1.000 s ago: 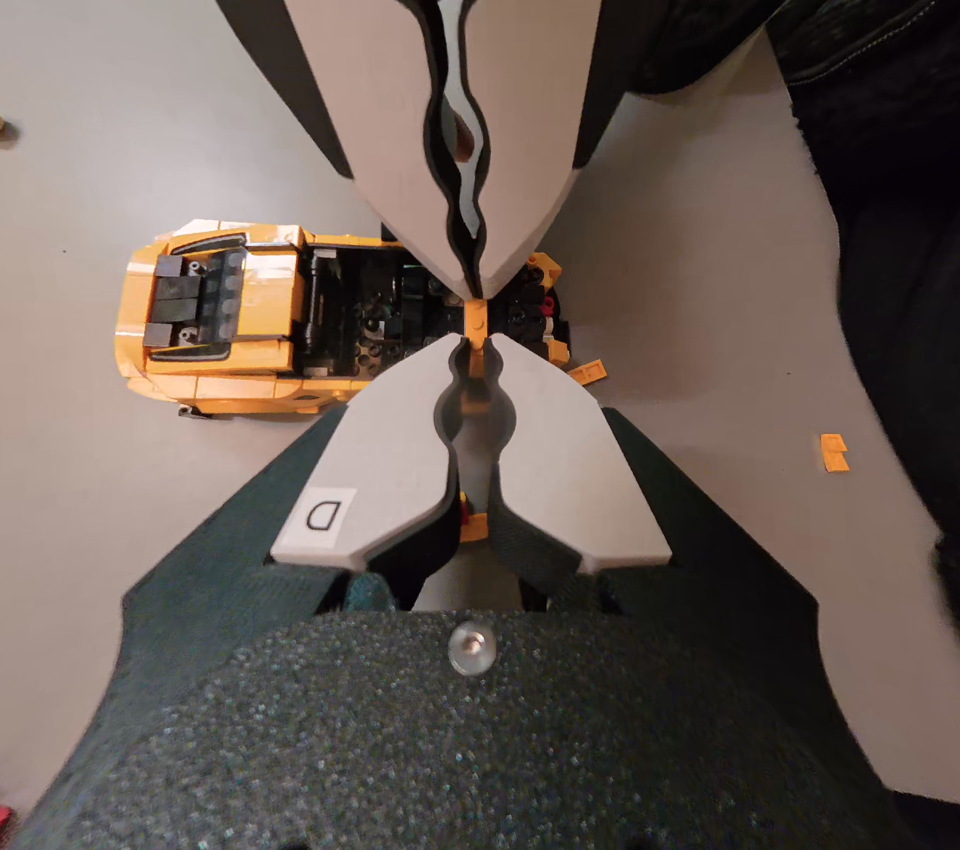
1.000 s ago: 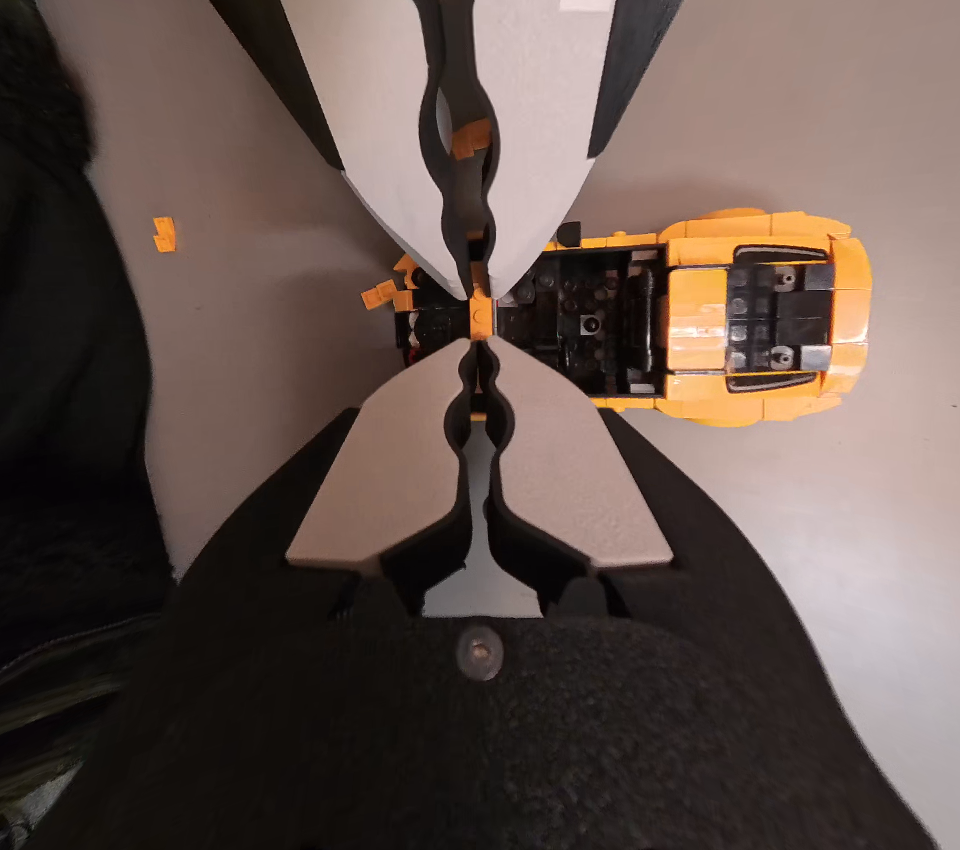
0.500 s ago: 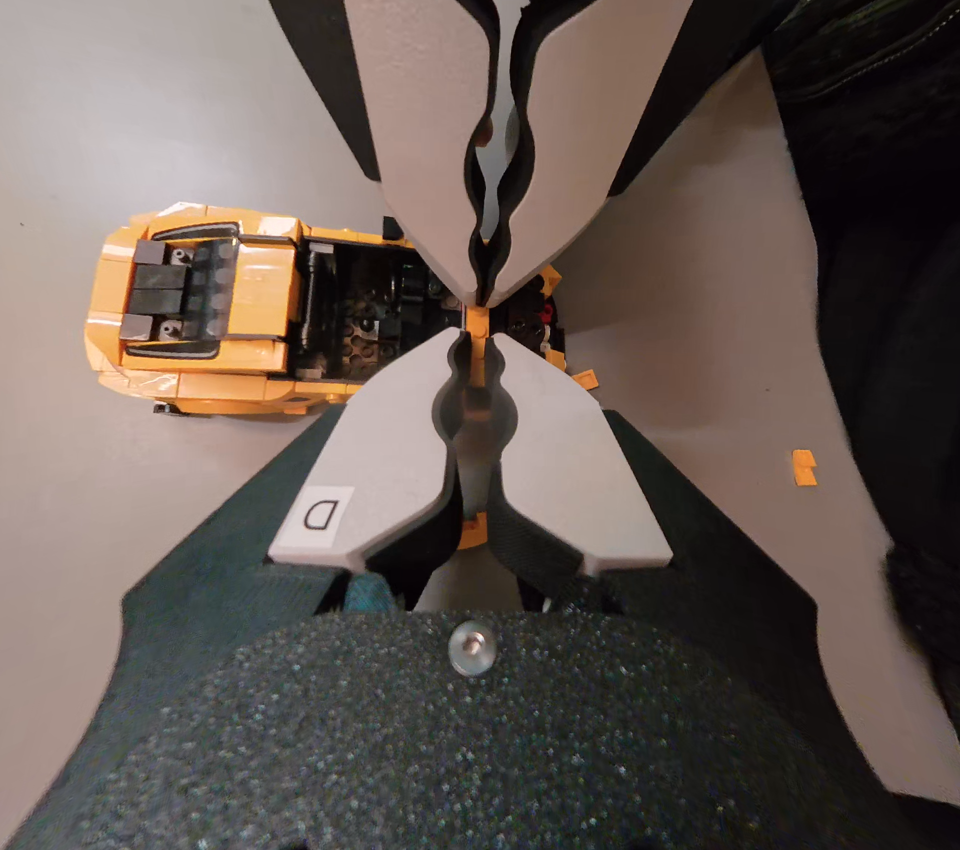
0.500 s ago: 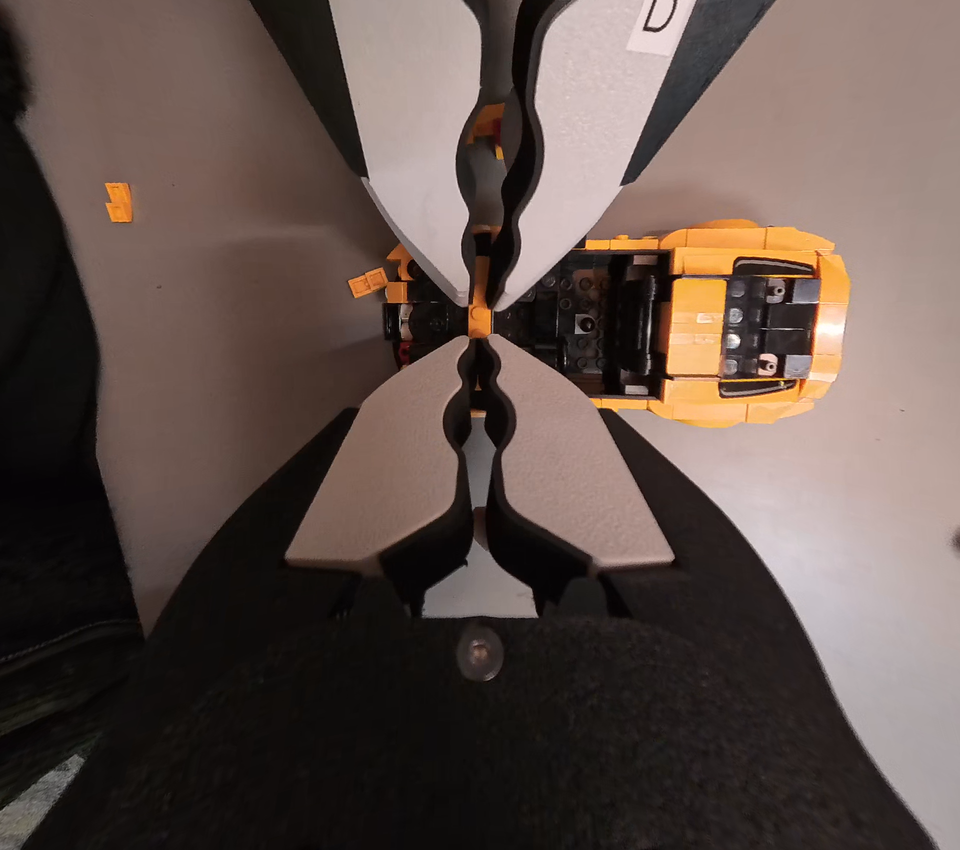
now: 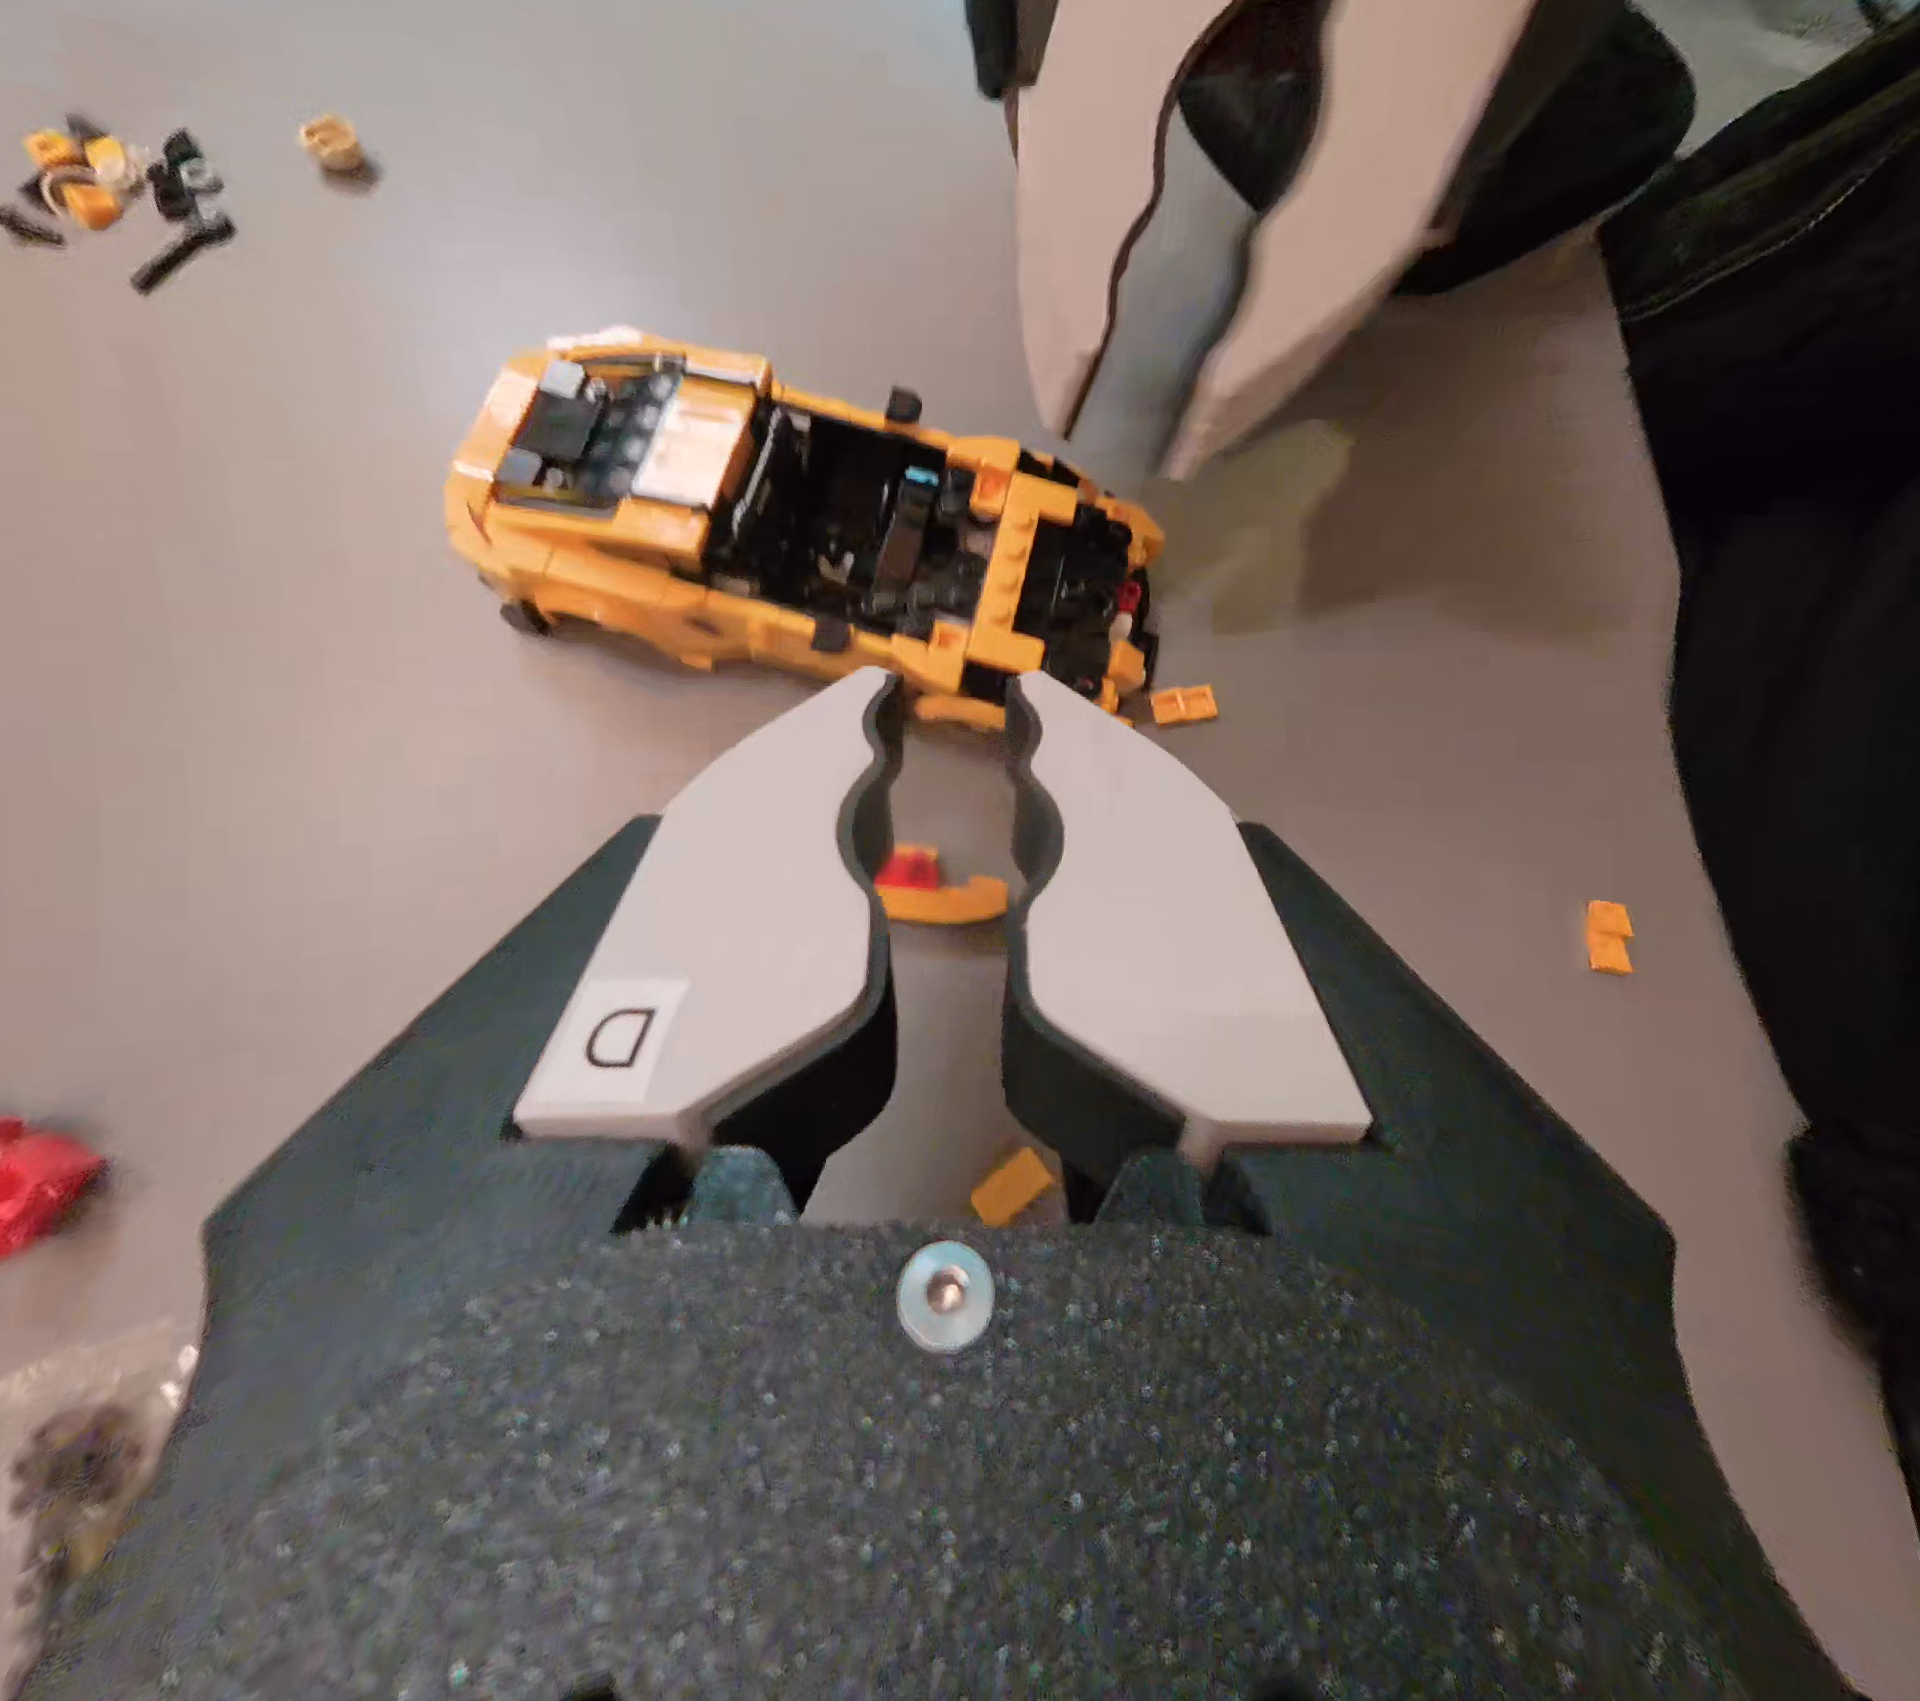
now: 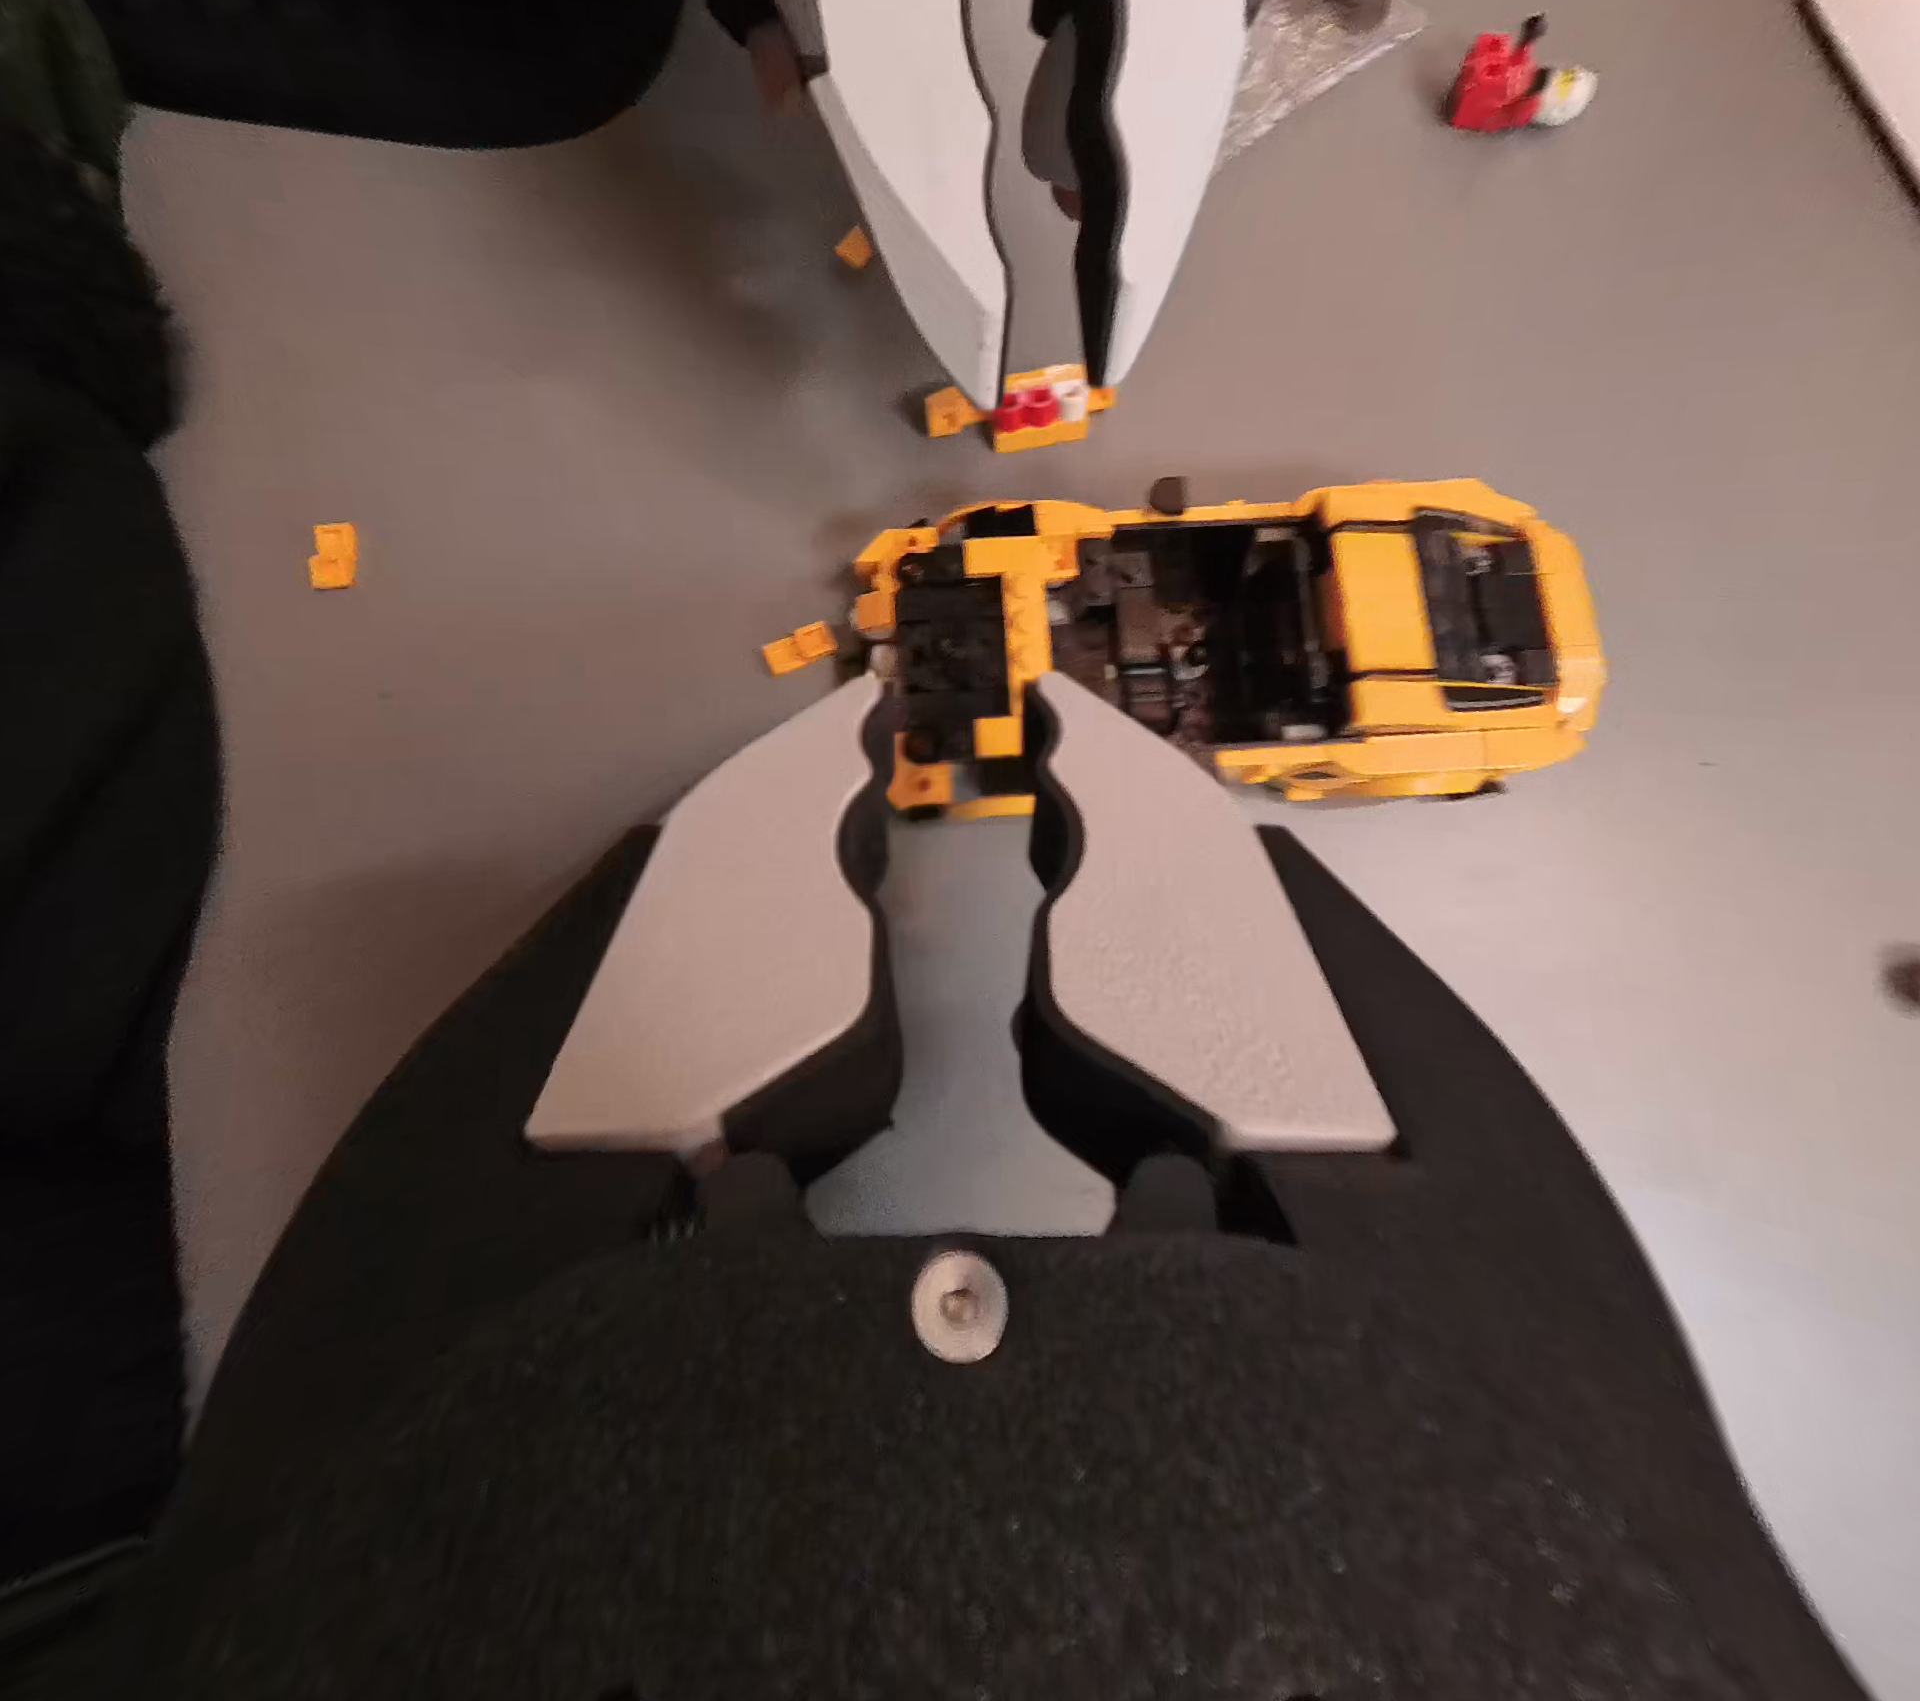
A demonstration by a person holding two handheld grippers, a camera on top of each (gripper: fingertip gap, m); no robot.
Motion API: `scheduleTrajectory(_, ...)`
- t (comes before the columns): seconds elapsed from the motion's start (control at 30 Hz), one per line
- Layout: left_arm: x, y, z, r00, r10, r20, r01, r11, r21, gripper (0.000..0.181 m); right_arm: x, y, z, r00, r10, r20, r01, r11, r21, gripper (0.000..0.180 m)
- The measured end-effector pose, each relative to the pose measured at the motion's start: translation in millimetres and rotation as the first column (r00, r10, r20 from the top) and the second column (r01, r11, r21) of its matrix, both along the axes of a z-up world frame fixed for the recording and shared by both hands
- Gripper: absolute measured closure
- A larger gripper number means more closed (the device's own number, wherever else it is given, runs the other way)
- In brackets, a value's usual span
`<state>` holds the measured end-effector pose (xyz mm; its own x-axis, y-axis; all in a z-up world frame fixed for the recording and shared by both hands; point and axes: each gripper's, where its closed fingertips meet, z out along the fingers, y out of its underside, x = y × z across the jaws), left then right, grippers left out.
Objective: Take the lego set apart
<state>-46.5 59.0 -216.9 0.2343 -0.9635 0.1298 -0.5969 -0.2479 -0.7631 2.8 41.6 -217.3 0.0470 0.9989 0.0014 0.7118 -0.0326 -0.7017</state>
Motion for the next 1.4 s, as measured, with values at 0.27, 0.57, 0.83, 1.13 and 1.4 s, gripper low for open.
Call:
scheduleTrajectory(0.27, -13.9, -34.8, -26.4, 0.988, 0.039, -0.147, -0.033, 0.998, 0.044, 0.160, -6.9, -19.7, -18.3, 0.999, 0.019, -0.033, -0.014, 0.988, 0.156, 0.160)
scheduleTrajectory(0.57, -22.4, -40.7, -33.7, 0.985, 0.102, -0.139, -0.090, 0.992, 0.092, 0.164, -17.3, -44.9, -40.3, 0.995, -0.089, 0.040, 0.087, 0.995, 0.049, 0.163)
scheduleTrajectory(0.83, -49.4, -17.0, -23.7, 0.971, 0.233, -0.062, -0.224, 0.966, 0.127, 0.170, -22.8, -44.7, -46.5, 0.978, -0.164, 0.132, 0.162, 0.986, 0.030, 0.164)
scheduleTrajectory(1.13, -100.2, 4.8, 3.9, 0.915, 0.400, 0.052, -0.402, 0.900, 0.168, 0.170, -41.4, -53.2, -47.9, 0.979, -0.079, 0.189, 0.080, 0.997, 0.007, 0.172)
scheduleTrajectory(1.4, -114.7, -3.6, -0.4, 0.929, 0.365, 0.059, -0.369, 0.925, 0.093, 0.165, -112.8, -21.3, -11.2, 0.998, -0.002, 0.059, -0.006, 0.991, 0.134, 0.168)
